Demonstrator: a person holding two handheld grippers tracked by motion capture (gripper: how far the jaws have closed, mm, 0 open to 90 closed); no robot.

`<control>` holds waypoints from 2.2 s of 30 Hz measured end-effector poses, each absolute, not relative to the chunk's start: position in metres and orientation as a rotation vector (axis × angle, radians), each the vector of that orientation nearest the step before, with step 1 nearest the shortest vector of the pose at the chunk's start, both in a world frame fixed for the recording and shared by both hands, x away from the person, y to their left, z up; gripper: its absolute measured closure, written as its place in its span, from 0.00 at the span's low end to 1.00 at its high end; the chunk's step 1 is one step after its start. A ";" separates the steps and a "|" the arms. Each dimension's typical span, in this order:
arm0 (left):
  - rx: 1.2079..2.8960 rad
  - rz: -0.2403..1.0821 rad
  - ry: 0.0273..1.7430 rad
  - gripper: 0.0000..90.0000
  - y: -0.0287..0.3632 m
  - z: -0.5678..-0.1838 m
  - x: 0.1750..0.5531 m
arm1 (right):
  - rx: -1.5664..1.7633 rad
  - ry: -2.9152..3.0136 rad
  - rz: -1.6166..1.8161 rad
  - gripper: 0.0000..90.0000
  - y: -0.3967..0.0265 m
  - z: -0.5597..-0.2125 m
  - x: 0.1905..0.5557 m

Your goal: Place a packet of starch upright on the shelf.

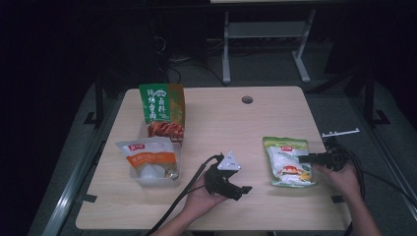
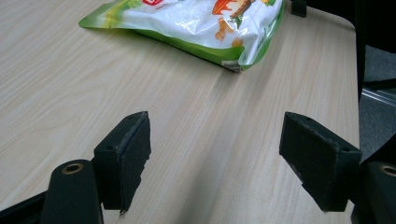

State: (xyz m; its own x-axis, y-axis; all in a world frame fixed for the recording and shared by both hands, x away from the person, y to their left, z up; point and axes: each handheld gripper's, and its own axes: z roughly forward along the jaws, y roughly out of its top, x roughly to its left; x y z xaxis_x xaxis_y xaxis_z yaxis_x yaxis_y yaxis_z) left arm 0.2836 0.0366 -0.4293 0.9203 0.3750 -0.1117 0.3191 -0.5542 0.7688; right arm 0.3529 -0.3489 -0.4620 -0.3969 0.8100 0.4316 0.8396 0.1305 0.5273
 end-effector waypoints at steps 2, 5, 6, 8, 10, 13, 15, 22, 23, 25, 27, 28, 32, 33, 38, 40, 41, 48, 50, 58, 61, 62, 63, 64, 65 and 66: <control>2.201 0.082 0.492 0.27 0.037 -0.429 0.284 | -1.687 -2.343 -1.135 0.86 -0.345 -0.462 0.352; 2.199 0.080 0.497 0.27 0.037 -0.429 0.285 | -1.669 -2.354 -1.133 0.94 -0.342 -0.462 0.352; 2.201 0.077 0.507 0.28 0.038 -0.430 0.287 | -1.674 -2.353 -1.139 0.98 -0.340 -0.460 0.350; 2.195 0.079 0.519 0.28 0.040 -0.430 0.289 | -1.673 -2.355 -1.156 0.99 -0.339 -0.458 0.348; 2.186 0.072 0.528 0.28 0.041 -0.429 0.291 | -1.671 -2.347 -1.173 0.99 -0.339 -0.457 0.346; 2.174 0.067 0.543 0.28 0.041 -0.429 0.293 | -1.663 -2.346 -1.189 0.99 -0.339 -0.455 0.344; 2.173 0.063 0.546 0.28 0.040 -0.429 0.295 | -1.653 -2.344 -1.211 0.99 -0.337 -0.451 0.342; 2.169 0.019 0.562 0.28 0.033 -0.433 0.302 | -1.612 -2.401 -1.264 1.00 -0.327 -0.431 0.334; 2.171 0.020 0.558 0.28 0.031 -0.433 0.303 | -1.603 -2.417 -1.267 1.00 -0.326 -0.428 0.333; 2.174 0.016 0.552 0.28 0.028 -0.434 0.304 | -1.589 -2.430 -1.285 1.00 -0.324 -0.424 0.331; 2.170 0.009 0.554 0.28 0.025 -0.435 0.305 | -1.574 -2.444 -1.305 1.00 -0.322 -0.419 0.329; 2.166 0.001 0.557 0.28 0.023 -0.435 0.306 | -1.558 -2.457 -1.318 1.00 -0.320 -0.415 0.326; 2.163 -0.036 0.564 0.28 0.012 -0.439 0.310 | -1.511 -2.484 -1.364 1.00 -0.315 -0.405 0.320; 2.163 -0.036 0.564 0.28 0.012 -0.439 0.310 | -1.511 -2.484 -1.364 1.00 -0.315 -0.405 0.320; 2.151 -0.076 0.568 0.27 0.000 -0.442 0.316 | -1.446 -2.514 -1.404 1.00 -0.307 -0.393 0.312; 2.139 -0.102 0.580 0.27 -0.004 -0.444 0.318 | -1.427 -2.525 -1.413 1.00 -0.305 -0.390 0.309; 2.135 -0.116 0.586 0.27 -0.006 -0.445 0.320 | -1.413 -2.531 -1.420 1.00 -0.303 -0.388 0.307; 2.070 -0.277 0.629 0.32 -0.014 -0.453 0.333 | -1.310 -2.563 -1.462 1.00 -0.298 -0.382 0.300; 2.058 -0.302 0.632 0.33 -0.015 -0.454 0.334 | -1.304 -2.561 -1.468 1.00 -0.298 -0.382 0.299; 2.015 -0.383 0.636 0.56 -0.016 -0.452 0.338 | -1.220 -2.614 -1.499 1.00 -0.293 -0.378 0.294; 2.011 -0.368 0.620 0.70 -0.014 -0.448 0.338 | -1.208 -2.626 -1.504 1.00 -0.291 -0.377 0.292; 2.007 -0.346 0.606 0.76 -0.012 -0.444 0.337 | -1.194 -2.636 -1.519 1.00 -0.289 -0.375 0.291; 2.007 -0.346 0.606 0.79 -0.012 -0.444 0.337 | -1.194 -2.636 -1.519 1.00 -0.289 -0.375 0.291; 2.007 -0.311 0.599 0.84 -0.010 -0.439 0.335 | -1.189 -2.625 -1.543 1.00 -0.287 -0.373 0.291; 2.007 -0.311 0.599 0.85 -0.010 -0.439 0.335 | -1.189 -2.625 -1.543 1.00 -0.287 -0.373 0.291; 2.016 -0.290 0.598 0.85 -0.009 -0.436 0.334 | -1.178 -2.623 -1.555 1.00 -0.286 -0.372 0.292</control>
